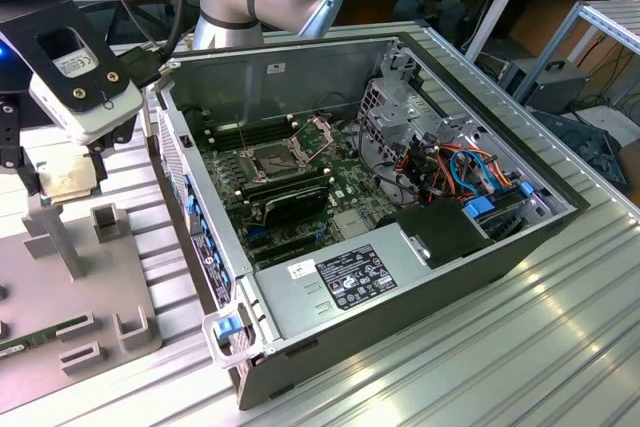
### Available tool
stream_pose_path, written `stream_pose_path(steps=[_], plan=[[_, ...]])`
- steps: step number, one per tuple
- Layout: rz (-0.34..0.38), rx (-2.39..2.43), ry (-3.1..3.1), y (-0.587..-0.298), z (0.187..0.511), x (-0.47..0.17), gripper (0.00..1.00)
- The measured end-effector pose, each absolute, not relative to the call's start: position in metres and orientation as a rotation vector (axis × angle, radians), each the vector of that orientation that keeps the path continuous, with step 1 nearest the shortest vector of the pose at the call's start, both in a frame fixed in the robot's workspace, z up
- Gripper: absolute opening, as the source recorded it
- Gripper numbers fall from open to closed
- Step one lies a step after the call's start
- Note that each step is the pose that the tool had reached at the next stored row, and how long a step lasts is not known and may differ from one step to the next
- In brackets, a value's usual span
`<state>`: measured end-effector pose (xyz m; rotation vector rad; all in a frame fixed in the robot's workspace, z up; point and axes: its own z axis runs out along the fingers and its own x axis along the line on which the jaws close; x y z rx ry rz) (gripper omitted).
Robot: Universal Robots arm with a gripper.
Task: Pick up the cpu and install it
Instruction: 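Pick up the cpu and move it towards the insertion slot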
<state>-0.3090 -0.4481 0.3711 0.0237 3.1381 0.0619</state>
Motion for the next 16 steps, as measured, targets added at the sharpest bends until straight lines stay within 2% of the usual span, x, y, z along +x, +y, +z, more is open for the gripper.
stream_pose_path(steps=[16], plan=[[0.062,0.024,3.138,-0.448,0.371,-0.289,0.55]])
